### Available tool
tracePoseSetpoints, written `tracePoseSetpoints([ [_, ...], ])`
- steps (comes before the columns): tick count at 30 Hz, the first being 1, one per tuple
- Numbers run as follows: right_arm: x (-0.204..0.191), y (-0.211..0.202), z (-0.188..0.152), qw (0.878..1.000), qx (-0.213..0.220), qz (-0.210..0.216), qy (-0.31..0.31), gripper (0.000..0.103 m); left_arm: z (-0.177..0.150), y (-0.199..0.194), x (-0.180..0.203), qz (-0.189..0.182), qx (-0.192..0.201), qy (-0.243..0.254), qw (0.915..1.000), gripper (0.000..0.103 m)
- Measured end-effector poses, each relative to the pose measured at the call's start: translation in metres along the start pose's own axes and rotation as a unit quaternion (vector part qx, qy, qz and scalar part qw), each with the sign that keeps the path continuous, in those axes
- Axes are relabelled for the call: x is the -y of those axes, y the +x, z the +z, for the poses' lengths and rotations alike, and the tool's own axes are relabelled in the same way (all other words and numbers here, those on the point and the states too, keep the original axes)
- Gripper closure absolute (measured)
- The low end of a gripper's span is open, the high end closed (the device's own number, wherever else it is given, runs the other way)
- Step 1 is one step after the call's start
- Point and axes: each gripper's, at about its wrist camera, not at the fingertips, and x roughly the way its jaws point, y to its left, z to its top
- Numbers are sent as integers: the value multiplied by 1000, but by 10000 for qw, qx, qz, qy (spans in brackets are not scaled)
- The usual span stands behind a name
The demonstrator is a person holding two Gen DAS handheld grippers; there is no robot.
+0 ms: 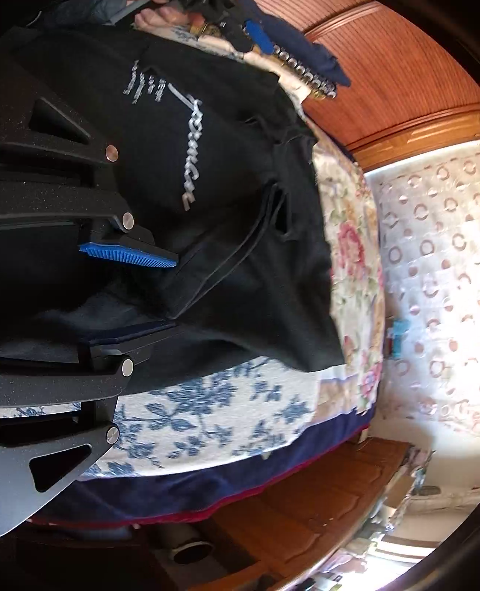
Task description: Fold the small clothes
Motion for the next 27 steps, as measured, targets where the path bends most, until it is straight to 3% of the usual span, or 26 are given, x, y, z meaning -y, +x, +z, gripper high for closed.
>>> tracePoseSetpoints([
  [5,-8,-10,2,9998,140,59,-92,72,0,0,0,3,-2,5,10000,14],
  [7,-13,-9,2,9994,168,104,-271,97,0,0,0,1,0,3,10000,14],
  [9,-19,-12,-2,9986,264,63,-464,98,0,0,0,4,-1,5,10000,14],
  [11,-25,-15,-2,9974,343,287,-562,99,0,0,-1,20,1,10,10000,14],
  [15,-42,-30,-8,9952,420,583,-669,99,-1,0,-1,37,10,12,10000,14],
  [21,-59,-28,-22,9913,18,950,-911,98,-1,-1,-5,62,27,-5,10000,14],
  [25,-63,-25,-23,9900,-94,834,-1132,74,-1,-2,-7,90,36,-11,10000,14],
  [27,-62,-27,-18,9902,-16,795,-1149,74,0,-1,-9,104,50,-19,9999,14],
])
